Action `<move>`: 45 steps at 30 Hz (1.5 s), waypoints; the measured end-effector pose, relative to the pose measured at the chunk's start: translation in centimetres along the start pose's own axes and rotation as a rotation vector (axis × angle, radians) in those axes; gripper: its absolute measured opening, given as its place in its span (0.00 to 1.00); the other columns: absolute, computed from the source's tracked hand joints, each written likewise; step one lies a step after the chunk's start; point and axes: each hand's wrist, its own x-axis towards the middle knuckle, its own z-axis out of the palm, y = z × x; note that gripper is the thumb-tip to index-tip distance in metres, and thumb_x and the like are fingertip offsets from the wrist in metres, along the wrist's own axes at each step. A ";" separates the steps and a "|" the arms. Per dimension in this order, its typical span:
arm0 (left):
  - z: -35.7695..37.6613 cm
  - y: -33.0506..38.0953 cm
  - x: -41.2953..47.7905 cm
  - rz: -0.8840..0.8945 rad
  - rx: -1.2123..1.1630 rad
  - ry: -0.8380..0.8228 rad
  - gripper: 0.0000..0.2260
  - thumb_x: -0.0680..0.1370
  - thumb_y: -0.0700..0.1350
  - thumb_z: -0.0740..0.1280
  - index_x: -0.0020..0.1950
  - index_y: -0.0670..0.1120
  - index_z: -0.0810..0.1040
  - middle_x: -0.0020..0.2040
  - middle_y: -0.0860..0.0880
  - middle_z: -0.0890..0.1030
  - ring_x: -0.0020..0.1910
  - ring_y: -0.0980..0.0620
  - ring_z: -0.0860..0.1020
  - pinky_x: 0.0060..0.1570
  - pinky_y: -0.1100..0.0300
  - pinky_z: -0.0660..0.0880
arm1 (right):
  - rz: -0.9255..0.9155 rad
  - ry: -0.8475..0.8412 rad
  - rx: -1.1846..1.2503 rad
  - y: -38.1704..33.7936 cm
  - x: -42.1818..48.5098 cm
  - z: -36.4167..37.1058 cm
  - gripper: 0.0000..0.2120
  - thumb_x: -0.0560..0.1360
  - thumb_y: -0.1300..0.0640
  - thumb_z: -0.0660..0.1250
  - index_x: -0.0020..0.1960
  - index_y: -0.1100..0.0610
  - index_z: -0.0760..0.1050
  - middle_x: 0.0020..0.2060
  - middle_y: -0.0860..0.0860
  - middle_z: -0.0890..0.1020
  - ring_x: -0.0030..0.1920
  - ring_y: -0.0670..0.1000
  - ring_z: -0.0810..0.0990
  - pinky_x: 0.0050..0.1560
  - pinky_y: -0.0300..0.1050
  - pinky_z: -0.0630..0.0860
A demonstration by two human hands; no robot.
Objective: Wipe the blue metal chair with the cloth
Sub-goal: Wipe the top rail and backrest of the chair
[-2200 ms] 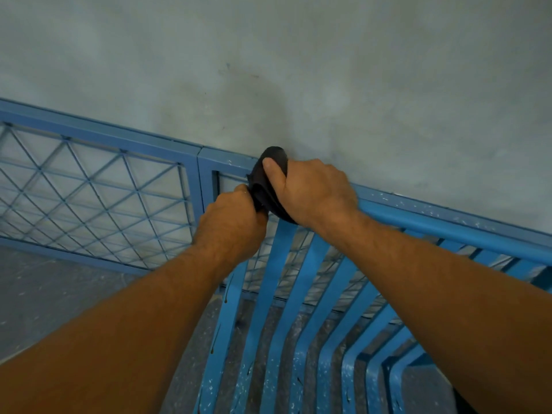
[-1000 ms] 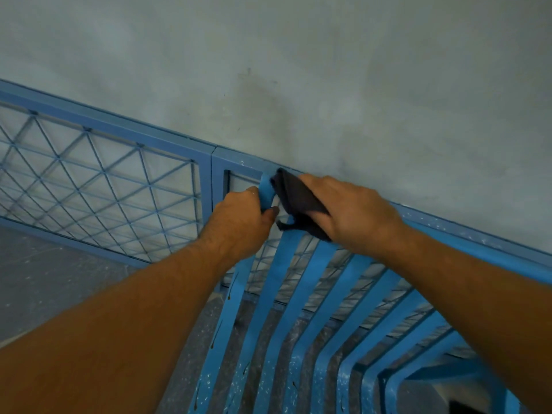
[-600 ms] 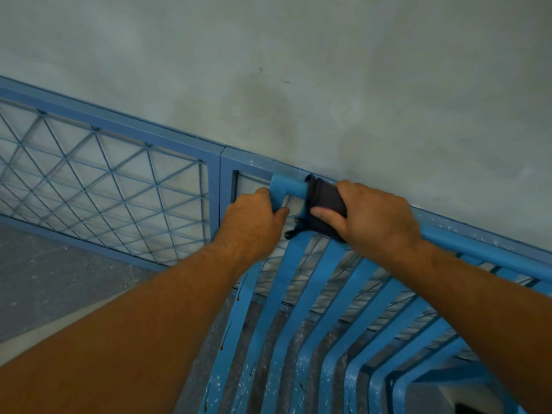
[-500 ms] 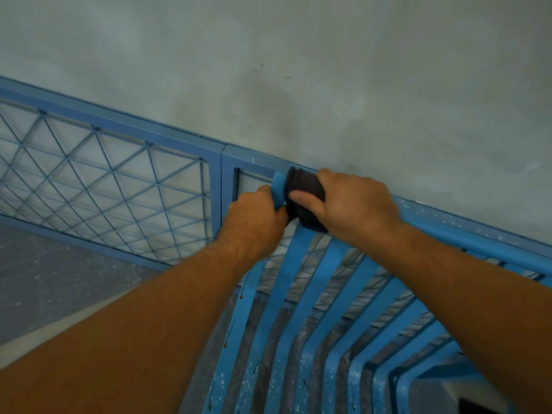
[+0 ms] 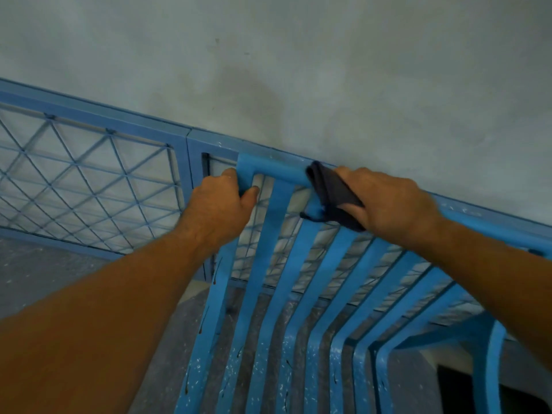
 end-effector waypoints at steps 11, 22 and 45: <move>0.3 0.4 -0.2 -0.051 0.012 0.021 0.14 0.80 0.56 0.62 0.48 0.44 0.69 0.36 0.48 0.72 0.33 0.49 0.72 0.31 0.59 0.65 | 0.426 -0.124 -0.071 3.2 -3.3 -1.5 0.35 0.66 0.23 0.42 0.44 0.50 0.73 0.29 0.47 0.70 0.33 0.54 0.71 0.34 0.45 0.65; 0.5 0.9 -0.5 -0.054 0.054 0.058 0.17 0.80 0.55 0.61 0.54 0.41 0.72 0.40 0.46 0.72 0.37 0.47 0.71 0.36 0.56 0.67 | 0.154 0.096 -0.103 -4.9 4.3 0.4 0.30 0.76 0.30 0.49 0.60 0.52 0.70 0.48 0.52 0.80 0.44 0.56 0.79 0.36 0.48 0.68; -2.1 -4.3 -5.0 -0.321 -0.496 0.113 0.21 0.79 0.61 0.56 0.43 0.48 0.79 0.40 0.48 0.83 0.40 0.46 0.82 0.46 0.42 0.79 | 0.725 0.361 0.975 -12.6 -1.5 1.3 0.09 0.82 0.49 0.59 0.56 0.50 0.74 0.39 0.41 0.79 0.37 0.38 0.78 0.34 0.34 0.74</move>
